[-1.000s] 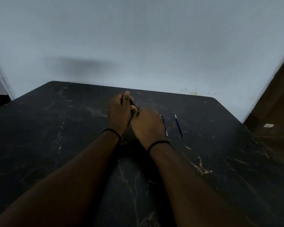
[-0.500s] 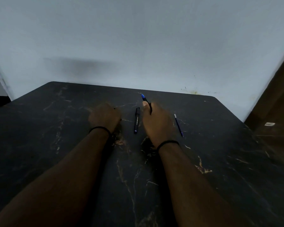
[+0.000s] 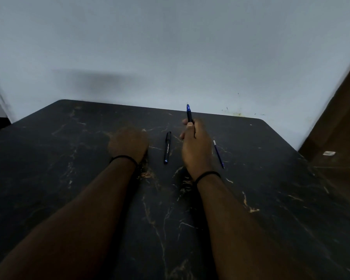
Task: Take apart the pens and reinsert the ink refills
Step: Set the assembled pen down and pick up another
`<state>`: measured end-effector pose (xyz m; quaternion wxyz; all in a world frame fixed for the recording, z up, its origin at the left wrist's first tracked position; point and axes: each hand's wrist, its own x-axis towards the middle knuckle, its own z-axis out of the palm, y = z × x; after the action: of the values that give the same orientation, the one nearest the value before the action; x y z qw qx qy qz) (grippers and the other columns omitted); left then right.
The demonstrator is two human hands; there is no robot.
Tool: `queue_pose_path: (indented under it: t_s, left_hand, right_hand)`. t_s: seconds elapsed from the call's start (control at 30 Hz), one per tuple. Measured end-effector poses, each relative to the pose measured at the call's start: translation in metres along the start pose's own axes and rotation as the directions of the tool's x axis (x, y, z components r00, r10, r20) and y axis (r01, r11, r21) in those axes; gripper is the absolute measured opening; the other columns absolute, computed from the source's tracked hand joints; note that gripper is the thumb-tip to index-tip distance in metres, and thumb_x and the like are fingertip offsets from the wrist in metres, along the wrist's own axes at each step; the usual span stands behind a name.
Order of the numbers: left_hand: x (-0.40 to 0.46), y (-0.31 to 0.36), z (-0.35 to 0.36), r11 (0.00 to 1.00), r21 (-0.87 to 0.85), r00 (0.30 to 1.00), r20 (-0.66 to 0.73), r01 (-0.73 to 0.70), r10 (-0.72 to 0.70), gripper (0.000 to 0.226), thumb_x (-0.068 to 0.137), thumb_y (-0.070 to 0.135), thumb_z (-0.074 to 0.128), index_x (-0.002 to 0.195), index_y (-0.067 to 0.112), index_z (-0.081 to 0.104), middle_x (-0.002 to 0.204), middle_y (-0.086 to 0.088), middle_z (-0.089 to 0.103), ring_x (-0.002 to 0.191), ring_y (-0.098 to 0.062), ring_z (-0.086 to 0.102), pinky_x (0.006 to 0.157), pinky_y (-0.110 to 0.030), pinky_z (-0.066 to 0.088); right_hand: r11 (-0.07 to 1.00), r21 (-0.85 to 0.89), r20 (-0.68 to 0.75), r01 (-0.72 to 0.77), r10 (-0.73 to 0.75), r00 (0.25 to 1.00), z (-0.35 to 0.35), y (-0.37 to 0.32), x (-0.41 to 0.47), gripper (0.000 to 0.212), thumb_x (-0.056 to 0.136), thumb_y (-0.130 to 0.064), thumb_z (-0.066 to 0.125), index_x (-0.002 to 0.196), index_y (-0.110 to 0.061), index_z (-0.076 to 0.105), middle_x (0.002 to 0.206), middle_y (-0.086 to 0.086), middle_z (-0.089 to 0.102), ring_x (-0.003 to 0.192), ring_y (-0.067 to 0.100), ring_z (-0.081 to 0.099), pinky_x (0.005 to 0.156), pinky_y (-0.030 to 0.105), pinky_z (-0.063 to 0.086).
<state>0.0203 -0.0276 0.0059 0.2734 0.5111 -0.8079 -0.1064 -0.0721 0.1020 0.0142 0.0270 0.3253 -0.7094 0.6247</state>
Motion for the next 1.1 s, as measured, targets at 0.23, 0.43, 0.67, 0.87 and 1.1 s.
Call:
queue_pose_path:
  t_s: [0.23,0.43,0.67,0.87,1.1]
  left_hand:
    - [-0.015,0.023,-0.001,0.775,-0.470,0.891,-0.373,-0.422,0.259,0.039,0.099,0.034,0.050,0.062,0.024,0.042,0.060,0.007,0.040,0.056,-0.006,0.038,0.053,-0.022,0.028]
    - [-0.035,0.051,0.003,0.401,-0.899,0.953,-0.053,-0.175,0.298,0.020,0.095,0.033,0.060,0.089,0.021,0.075,0.075,0.013,0.071,0.069,0.007,0.061,0.066,-0.007,0.044]
    - [-0.034,0.050,-0.001,0.234,-0.970,0.890,0.159,0.061,0.428,0.018,0.096,0.016,0.059,0.097,0.006,0.074,0.079,0.006,0.076,0.069,0.002,0.066,0.058,-0.008,0.045]
    - [-0.031,0.045,-0.004,0.229,-0.963,0.913,0.215,0.140,0.346,0.021,0.099,0.024,0.053,0.089,0.013,0.069,0.080,0.001,0.075,0.070,-0.012,0.060,0.056,-0.020,0.042]
    - [-0.034,0.046,0.002,0.266,-0.952,0.916,0.236,0.150,0.326,0.023,0.097,0.031,0.057,0.086,0.015,0.070,0.059,0.002,0.067,0.060,-0.014,0.058,0.059,-0.024,0.044]
  right_hand:
    - [0.992,0.126,0.007,-0.011,0.010,1.000,-0.001,0.000,-0.002,0.016,0.103,-0.027,0.048,0.110,-0.015,0.055,0.087,-0.003,0.073,0.081,0.020,0.066,0.080,0.042,0.053]
    - [0.995,0.101,0.039,0.005,-0.009,0.999,-0.027,0.019,-0.003,0.014,0.085,-0.033,0.076,0.075,-0.033,0.068,0.077,-0.012,0.073,0.070,0.001,0.067,0.065,0.017,0.054]
    - [0.981,0.180,0.146,-0.071,0.045,0.988,-0.027,0.020,-0.004,0.016,0.079,-0.034,0.080,0.089,-0.021,0.077,0.079,-0.007,0.077,0.075,0.008,0.072,0.073,0.025,0.058]
    - [0.993,0.003,-0.103,-0.119,0.119,0.988,-0.051,0.019,0.008,0.015,0.097,-0.032,0.058,0.091,-0.028,0.071,0.079,-0.010,0.072,0.073,0.000,0.063,0.069,0.016,0.047]
    - [0.893,-0.379,-0.175,-0.243,0.189,0.966,-0.072,0.039,0.014,0.021,0.095,-0.038,0.061,0.078,-0.025,0.061,0.072,-0.011,0.056,0.074,0.014,0.055,0.068,0.025,0.038]
